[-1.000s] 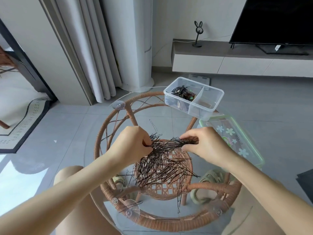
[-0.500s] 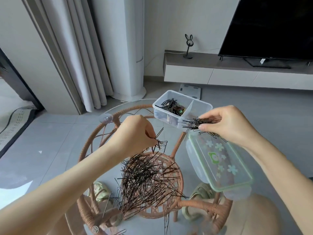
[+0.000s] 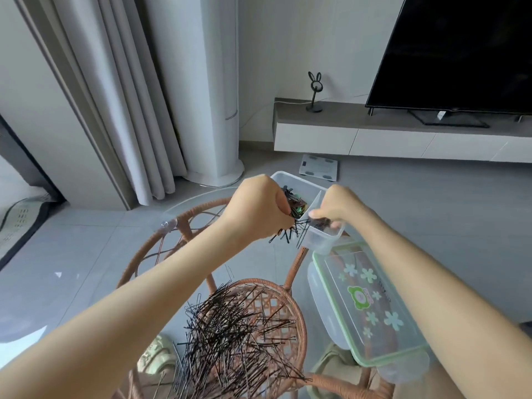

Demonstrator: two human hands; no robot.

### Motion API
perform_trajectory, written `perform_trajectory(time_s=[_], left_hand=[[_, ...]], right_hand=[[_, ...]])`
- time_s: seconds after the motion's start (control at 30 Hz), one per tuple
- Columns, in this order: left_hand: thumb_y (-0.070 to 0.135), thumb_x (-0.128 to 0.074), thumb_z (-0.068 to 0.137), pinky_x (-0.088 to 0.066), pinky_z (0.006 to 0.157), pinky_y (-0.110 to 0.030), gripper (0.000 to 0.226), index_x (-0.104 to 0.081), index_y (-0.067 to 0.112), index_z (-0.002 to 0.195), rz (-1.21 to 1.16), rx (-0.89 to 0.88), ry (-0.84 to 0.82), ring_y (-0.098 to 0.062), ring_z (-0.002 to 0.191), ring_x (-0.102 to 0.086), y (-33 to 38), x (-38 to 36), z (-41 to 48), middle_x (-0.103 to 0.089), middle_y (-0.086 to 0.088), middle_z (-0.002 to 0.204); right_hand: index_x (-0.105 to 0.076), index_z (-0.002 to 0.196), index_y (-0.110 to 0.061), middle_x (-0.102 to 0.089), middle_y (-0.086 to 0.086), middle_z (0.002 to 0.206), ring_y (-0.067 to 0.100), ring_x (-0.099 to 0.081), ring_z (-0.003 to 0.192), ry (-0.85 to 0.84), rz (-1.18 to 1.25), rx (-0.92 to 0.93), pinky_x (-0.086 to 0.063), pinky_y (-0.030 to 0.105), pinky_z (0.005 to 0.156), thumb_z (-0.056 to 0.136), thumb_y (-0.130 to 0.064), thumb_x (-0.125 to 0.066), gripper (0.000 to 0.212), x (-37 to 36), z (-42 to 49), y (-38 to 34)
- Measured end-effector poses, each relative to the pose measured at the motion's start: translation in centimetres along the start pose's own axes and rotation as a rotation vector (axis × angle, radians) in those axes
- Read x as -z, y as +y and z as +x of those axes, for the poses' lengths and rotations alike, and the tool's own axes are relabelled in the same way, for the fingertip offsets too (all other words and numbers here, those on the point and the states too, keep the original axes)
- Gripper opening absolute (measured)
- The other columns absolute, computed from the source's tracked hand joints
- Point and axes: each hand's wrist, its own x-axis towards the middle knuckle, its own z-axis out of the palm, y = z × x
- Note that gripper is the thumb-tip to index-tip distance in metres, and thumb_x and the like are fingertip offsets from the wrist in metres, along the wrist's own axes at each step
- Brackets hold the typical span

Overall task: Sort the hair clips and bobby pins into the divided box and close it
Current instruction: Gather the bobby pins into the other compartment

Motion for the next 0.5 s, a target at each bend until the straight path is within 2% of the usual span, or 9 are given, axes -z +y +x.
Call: perform_trajectory(time_s=[0.03,0.13,0.17,0.2,0.23,0.27,0.33,0.4,0.5], left_hand=[[0.010,-0.068,0.073,-0.031,0.030,-0.006,0.007,-0.074,0.008,0.075,0.003,-0.008,0.003,-0.005,0.038,-0.043,0.4,-0.3,0.9,-0.063,-0.001,0.057],[0.008,-0.067,0.071,-0.035,0.036,-0.006,0.008,-0.074,0.009,0.073,0.044,-0.033,0.012,-0.005,0.041,-0.044,1.4,-1.2,3.2,-0.052,0.007,0.046],[0.007,-0.066,0.071,-0.038,0.040,-0.007,0.009,-0.074,0.009,0.073,0.062,-0.036,0.015,-0.008,0.042,-0.045,1.6,-1.6,4.1,-0.052,0.006,0.046],[0.006,-0.065,0.071,-0.045,0.047,-0.014,0.010,-0.074,0.008,0.072,0.077,-0.035,0.015,-0.013,0.045,-0.048,2.0,-2.2,5.0,-0.053,0.003,0.047],[0.004,-0.064,0.071,-0.050,0.053,-0.021,0.010,-0.073,0.007,0.071,0.095,-0.031,0.011,-0.018,0.049,-0.050,2.2,-2.8,5.8,-0.055,-0.003,0.050],[0.002,-0.062,0.072,-0.051,0.056,-0.025,0.010,-0.070,0.008,0.068,0.117,-0.035,0.006,-0.022,0.052,-0.050,2.4,-3.6,6.7,-0.055,-0.008,0.054],[0.000,-0.061,0.071,-0.048,0.057,-0.027,0.013,-0.062,0.011,0.066,0.164,-0.037,0.006,-0.023,0.057,-0.050,2.7,-5.3,8.3,-0.055,-0.009,0.060],[-0.002,-0.059,0.072,-0.044,0.056,-0.027,0.016,-0.057,0.009,0.061,0.197,-0.025,0.000,-0.024,0.062,-0.053,3.1,-7.1,9.6,-0.054,-0.005,0.058],[0.005,-0.062,0.078,-0.041,0.060,-0.027,0.037,-0.037,0.009,0.051,0.295,-0.005,-0.099,-0.025,0.064,-0.049,3.2,-9.0,10.5,-0.040,-0.001,0.051]], right_hand=[[-0.045,0.054,-0.011,-0.051,0.003,0.036,0.024,-0.055,0.045,0.014,0.032,0.032,-0.034,0.023,0.046,0.081,-0.026,-0.062,0.036,-0.2,0.3,0.4],[-0.028,0.047,-0.014,-0.034,0.005,0.048,0.027,-0.039,0.055,0.199,-0.064,0.179,-0.022,0.026,0.045,0.077,-0.001,-0.047,0.038,0.0,-0.2,1.7],[-0.031,0.048,-0.016,-0.037,0.005,0.051,0.028,-0.039,0.062,0.263,-0.066,0.180,-0.022,0.028,0.046,0.073,0.003,-0.044,0.035,0.2,-0.5,2.3],[-0.049,0.052,-0.017,-0.050,0.006,0.058,0.030,-0.042,0.068,0.323,-0.070,0.159,-0.027,0.028,0.049,0.073,0.004,-0.044,0.030,0.4,-0.8,3.1],[-0.063,0.070,-0.012,-0.064,0.008,0.075,0.032,-0.049,0.076,0.357,-0.075,0.149,-0.036,0.029,0.056,0.075,0.004,-0.044,0.025,0.5,-1.0,3.8],[-0.070,0.088,-0.017,-0.070,0.009,0.094,0.034,-0.056,0.088,0.367,-0.067,0.131,-0.045,0.031,0.068,0.077,0.003,-0.045,0.033,0.7,-1.3,4.6],[-0.068,0.106,-0.016,-0.068,0.008,0.112,0.031,-0.059,0.104,0.309,-0.004,0.126,-0.046,0.032,0.086,0.079,0.003,-0.048,0.039,0.6,-1.9,5.7],[-0.067,0.108,-0.016,-0.066,0.009,0.115,0.029,-0.058,0.106,0.246,0.045,0.156,-0.043,0.027,0.086,0.077,0.006,-0.049,0.042,0.3,-2.5,6.3],[-0.068,0.107,-0.015,-0.064,0.006,0.117,0.026,-0.059,0.102,0.219,0.059,0.239,-0.039,0.021,0.081,0.076,0.009,-0.042,0.047,-0.4,-3.1,6.4]])
